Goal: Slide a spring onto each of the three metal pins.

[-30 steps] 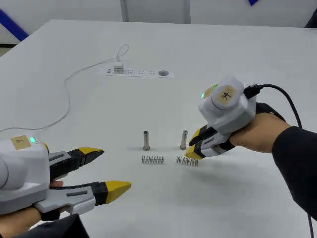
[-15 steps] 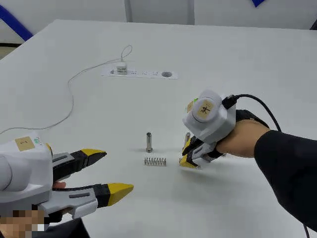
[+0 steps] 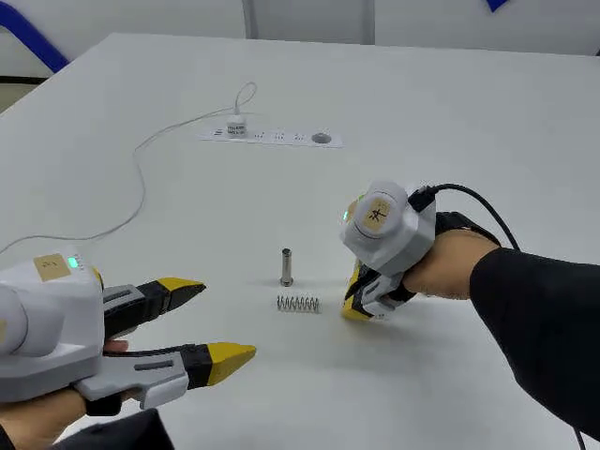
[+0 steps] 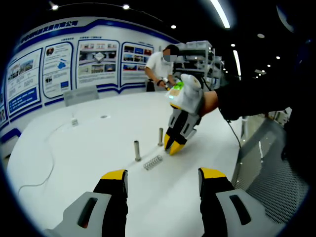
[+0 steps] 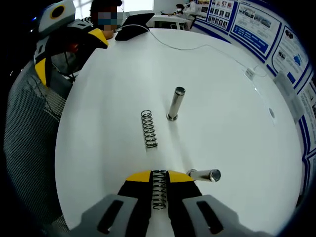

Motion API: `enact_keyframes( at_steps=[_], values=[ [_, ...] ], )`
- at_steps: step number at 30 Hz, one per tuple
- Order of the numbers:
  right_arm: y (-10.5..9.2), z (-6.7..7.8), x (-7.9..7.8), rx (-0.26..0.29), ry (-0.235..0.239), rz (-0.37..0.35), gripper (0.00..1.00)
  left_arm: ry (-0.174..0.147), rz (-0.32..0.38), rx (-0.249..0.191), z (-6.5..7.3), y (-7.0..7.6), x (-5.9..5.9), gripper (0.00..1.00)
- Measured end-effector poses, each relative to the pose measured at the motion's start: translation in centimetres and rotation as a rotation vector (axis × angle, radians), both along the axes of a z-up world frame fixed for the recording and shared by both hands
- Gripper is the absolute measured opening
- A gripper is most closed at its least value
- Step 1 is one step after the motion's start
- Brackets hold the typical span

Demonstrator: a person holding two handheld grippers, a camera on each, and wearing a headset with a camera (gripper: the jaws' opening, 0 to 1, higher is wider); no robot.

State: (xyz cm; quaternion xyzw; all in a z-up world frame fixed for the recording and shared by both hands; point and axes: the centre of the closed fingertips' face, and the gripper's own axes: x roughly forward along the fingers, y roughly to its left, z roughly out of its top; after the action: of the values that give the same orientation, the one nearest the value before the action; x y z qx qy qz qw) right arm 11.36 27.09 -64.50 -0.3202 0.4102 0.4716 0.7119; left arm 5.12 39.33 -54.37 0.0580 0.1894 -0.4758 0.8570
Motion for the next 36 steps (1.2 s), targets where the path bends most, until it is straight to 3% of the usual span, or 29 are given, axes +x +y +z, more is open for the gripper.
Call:
enact_keyframes(
  at_steps=[5, 36],
  values=[
    [0.1, 0.1, 0.0, 0.015, -0.004, -0.008, 0.12, -0.002, 0.002, 0.000, 0.0, 0.0, 0.0, 0.59],
    [-2.2, 5.7, -0.2, 0.230, -0.095, -0.176, 0.12, -0.011, -0.007, -0.005, 0.3, -0.2, -0.1, 0.60]
  ],
)
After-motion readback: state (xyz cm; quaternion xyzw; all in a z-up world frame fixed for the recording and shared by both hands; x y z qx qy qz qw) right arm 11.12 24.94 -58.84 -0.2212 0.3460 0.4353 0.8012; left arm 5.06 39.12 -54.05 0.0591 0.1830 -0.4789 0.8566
